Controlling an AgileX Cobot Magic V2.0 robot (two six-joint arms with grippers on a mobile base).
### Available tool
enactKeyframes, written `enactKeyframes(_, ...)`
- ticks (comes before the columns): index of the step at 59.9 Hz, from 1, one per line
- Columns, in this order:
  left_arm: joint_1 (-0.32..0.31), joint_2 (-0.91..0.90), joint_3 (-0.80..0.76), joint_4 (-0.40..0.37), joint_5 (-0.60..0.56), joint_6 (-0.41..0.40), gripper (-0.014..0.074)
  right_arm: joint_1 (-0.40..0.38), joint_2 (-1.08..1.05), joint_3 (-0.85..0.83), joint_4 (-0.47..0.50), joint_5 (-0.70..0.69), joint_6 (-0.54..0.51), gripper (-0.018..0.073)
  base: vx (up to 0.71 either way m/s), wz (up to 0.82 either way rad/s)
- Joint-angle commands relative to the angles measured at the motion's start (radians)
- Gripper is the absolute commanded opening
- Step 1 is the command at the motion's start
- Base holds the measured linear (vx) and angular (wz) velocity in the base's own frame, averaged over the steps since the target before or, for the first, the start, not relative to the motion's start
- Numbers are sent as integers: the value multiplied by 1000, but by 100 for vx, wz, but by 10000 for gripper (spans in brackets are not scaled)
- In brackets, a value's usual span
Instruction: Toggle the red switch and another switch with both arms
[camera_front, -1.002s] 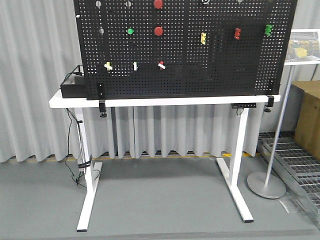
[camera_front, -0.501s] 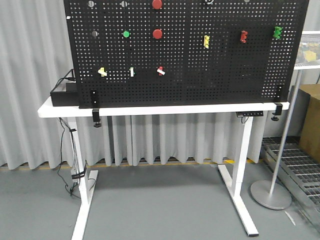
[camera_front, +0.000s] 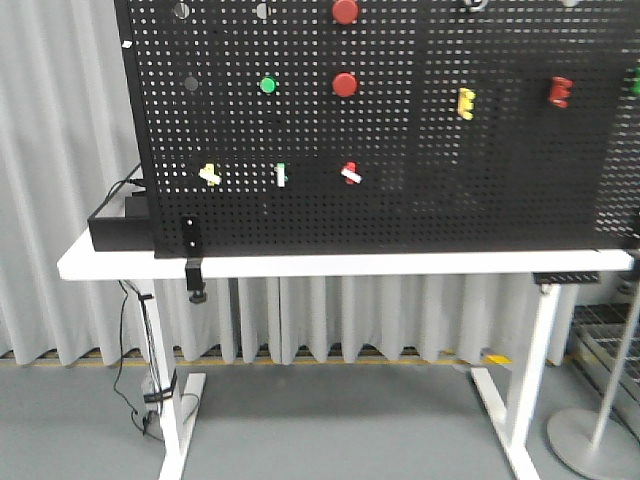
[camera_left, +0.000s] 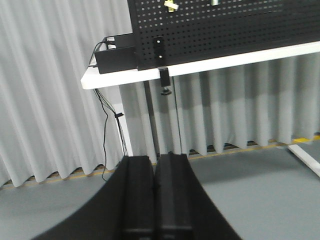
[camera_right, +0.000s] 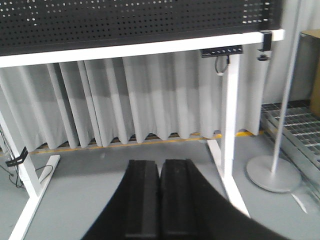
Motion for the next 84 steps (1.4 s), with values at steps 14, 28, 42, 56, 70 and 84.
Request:
enactKeyframes(14, 1, -5, 18, 0, -78, -11, 2, -4, 9, 5, -12, -82, -3, -6, 42, 8)
enactKeyframes(28, 1, -5, 18, 0, -78, -11, 2, -4, 9, 5, -12, -83, -3, -6, 39, 3)
enactKeyframes(42, 1, -5, 18, 0, -78, -11, 2, -4, 9, 5, -12, -83, -3, -6, 35, 2)
enactKeyframes(56, 1, -5, 18, 0, -78, -11, 2, -4, 9, 5, -12, -83, -3, -6, 29, 2)
enactKeyframes(70, 1, -5, 18, 0, -78, -11, 2, -4, 9, 5, -12, -83, -3, -6, 23, 2)
enactKeyframes(84, 1, -5, 18, 0, -78, -11, 2, -4, 9, 5, -12, -83, -3, -6, 17, 0)
